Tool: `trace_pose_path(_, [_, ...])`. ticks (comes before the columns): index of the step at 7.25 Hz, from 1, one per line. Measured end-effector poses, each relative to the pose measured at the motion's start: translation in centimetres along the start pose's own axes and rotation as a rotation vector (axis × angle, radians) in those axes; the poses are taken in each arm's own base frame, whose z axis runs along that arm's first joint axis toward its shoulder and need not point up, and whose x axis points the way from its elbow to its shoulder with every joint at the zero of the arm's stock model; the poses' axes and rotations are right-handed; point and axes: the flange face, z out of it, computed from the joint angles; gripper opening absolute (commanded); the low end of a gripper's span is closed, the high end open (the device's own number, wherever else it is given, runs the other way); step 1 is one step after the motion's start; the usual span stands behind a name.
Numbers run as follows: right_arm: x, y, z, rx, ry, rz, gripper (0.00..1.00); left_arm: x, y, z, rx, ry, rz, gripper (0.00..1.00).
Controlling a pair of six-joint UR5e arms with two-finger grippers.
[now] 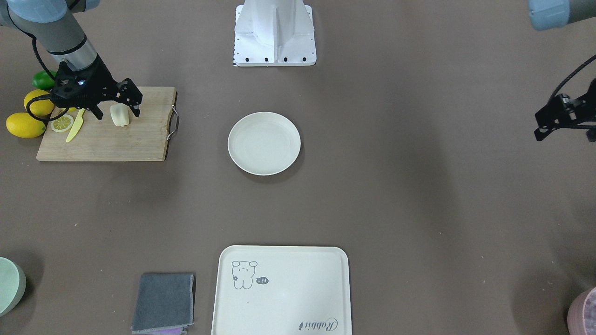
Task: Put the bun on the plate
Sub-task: 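Lower the right gripper over the cream bun and grasp it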
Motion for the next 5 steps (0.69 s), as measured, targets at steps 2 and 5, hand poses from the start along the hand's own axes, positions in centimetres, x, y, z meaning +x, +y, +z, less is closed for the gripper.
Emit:
trace_pose_path(2, [0.8, 1.8, 1.1, -0.016, 0.028, -0.072, 1.0, -6.1, 1.2, 3.1, -0.051, -0.015, 0.003, 0.98])
trace_pose_path(5, [5.1, 3.7, 3.0, -0.011, 0.009, -0.103, 0.99, -7.1, 1.4, 4.1, -0.067, 0.007, 0.0, 0.98])
